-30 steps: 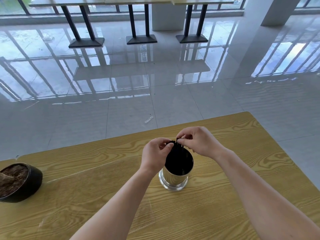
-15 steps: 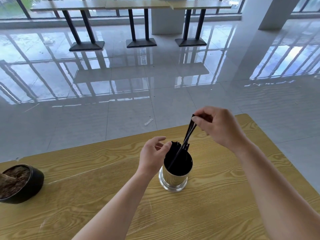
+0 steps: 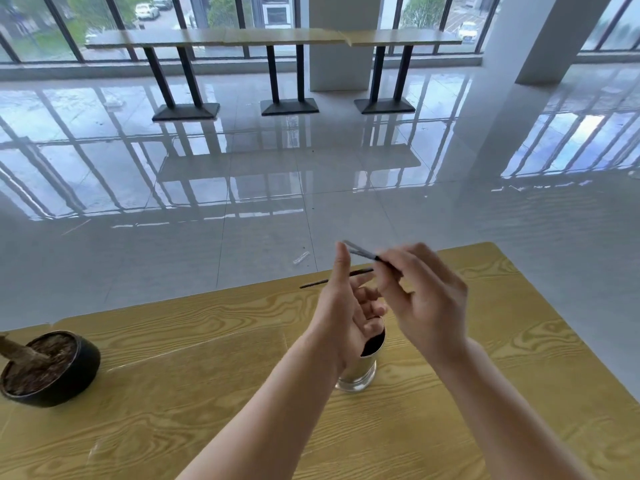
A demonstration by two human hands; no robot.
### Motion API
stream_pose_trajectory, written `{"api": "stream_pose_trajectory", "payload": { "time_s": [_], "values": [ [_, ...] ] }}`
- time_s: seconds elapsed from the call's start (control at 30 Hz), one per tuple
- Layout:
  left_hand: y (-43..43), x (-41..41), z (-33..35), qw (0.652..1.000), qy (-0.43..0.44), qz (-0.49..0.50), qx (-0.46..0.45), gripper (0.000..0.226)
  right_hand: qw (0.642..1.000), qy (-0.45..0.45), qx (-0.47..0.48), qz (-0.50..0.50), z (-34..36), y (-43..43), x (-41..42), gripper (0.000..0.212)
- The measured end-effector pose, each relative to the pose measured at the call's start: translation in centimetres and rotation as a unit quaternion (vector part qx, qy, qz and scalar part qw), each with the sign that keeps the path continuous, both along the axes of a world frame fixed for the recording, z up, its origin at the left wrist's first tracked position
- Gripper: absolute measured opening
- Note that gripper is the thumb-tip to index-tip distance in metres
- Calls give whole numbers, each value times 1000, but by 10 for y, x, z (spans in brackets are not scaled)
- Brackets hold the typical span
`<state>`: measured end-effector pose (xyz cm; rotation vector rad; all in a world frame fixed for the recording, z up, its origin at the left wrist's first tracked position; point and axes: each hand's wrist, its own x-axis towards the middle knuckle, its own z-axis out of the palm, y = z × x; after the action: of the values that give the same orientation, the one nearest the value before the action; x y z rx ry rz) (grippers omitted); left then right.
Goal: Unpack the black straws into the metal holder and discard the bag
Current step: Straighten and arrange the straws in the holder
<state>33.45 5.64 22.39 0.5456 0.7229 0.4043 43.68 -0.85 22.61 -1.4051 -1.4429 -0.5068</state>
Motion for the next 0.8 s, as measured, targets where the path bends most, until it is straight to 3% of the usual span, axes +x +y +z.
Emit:
{"api": "stream_pose_trajectory", "payload": {
  "time_s": [0.1, 0.2, 0.37, 0.57, 0.67, 0.8],
  "values": [
    [14, 3, 3, 989, -67, 75, -111, 68, 1000, 3, -2, 28, -17, -11, -19, 13],
    [21, 3, 1, 985, -69, 121, -105, 34, 998, 38, -19, 42, -32, -21, -23, 11],
    [30, -3, 0, 985, 22, 146, 93, 30, 988, 116, -89, 57, -54, -29, -13, 15],
    [30, -13, -10, 939, 77, 90, 322, 44, 933, 227, -256, 110, -56, -28, 2, 49],
    [25, -13, -17, 921, 89, 53, 376, 45, 926, 266, -261, 55, -37, -11, 4, 34],
    [19, -12, -25, 905, 88, -24, 415, 39, 890, 346, -290, 71, -1, 17, 14, 51]
  ]
}}
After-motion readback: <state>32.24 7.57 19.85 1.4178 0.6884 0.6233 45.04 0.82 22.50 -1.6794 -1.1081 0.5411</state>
